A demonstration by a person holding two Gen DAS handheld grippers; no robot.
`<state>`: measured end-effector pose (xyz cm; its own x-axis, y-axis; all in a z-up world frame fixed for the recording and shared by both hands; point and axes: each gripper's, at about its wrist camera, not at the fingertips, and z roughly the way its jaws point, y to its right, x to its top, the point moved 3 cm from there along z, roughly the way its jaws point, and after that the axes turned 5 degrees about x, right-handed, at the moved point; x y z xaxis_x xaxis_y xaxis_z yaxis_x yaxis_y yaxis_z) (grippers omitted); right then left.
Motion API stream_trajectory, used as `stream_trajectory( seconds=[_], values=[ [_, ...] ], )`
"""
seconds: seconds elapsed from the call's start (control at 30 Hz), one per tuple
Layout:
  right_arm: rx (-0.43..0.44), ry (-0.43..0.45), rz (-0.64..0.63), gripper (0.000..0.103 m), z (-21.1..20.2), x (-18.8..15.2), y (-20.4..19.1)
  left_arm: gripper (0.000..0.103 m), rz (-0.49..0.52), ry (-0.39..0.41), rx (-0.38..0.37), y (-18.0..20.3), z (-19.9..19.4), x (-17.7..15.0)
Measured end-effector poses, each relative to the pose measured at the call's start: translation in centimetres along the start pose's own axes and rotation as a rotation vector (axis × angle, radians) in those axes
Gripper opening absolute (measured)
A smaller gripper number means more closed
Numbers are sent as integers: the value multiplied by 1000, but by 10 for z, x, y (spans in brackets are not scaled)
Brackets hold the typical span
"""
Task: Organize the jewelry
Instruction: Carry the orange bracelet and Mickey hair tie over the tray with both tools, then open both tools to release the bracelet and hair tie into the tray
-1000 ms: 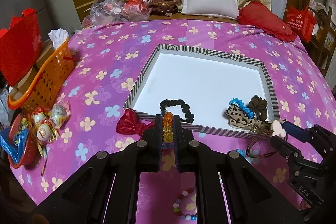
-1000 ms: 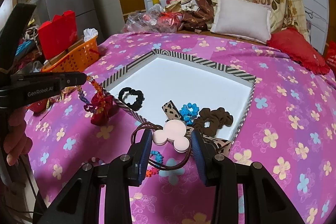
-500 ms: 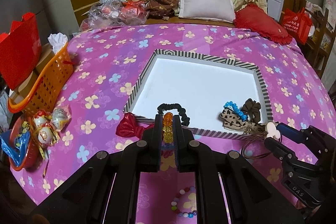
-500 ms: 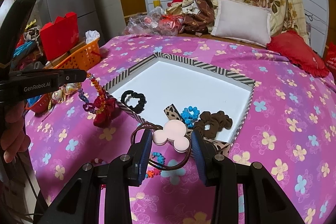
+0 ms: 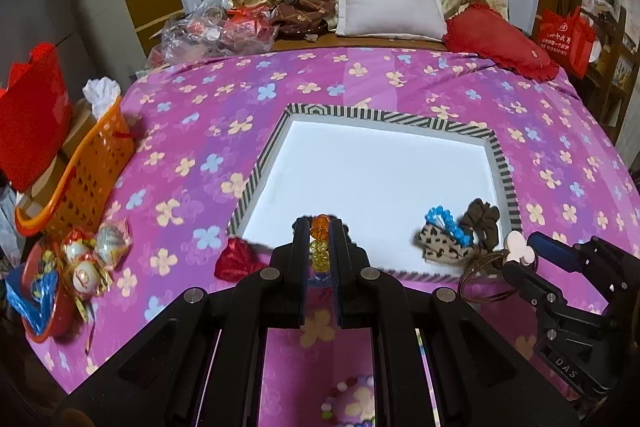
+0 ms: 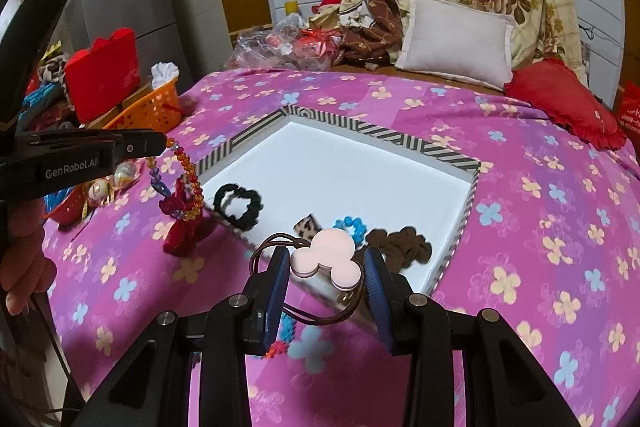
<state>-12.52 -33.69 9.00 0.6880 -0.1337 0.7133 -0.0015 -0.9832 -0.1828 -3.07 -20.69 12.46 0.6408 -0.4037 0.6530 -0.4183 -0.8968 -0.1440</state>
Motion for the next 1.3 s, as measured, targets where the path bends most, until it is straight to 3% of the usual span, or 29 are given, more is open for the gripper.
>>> stream_trajectory(
  seconds=[0.27,0.6,1.0,1.1,1.2,1.3],
  values=[
    [3,15,52,37,18,26,19,8,-2,14,19,9,22,26],
    [-22,-16,108,37,60,39,39,8,-78,-26,-3,14,66,39],
    [-70,-147,119,38,109,14,50,8,-105,-141,-4,20,111,6],
    [-81,-145,118,46,105,12,50,16,-118,-171,-15,20,117,-3],
    [-75,-137,120,46,95,13,48,47,-144,-183,-33,19,117,-9],
    [-79,-118,123,47,80,12,45,51,-162,-176,-35,15,109,-13]
  ],
)
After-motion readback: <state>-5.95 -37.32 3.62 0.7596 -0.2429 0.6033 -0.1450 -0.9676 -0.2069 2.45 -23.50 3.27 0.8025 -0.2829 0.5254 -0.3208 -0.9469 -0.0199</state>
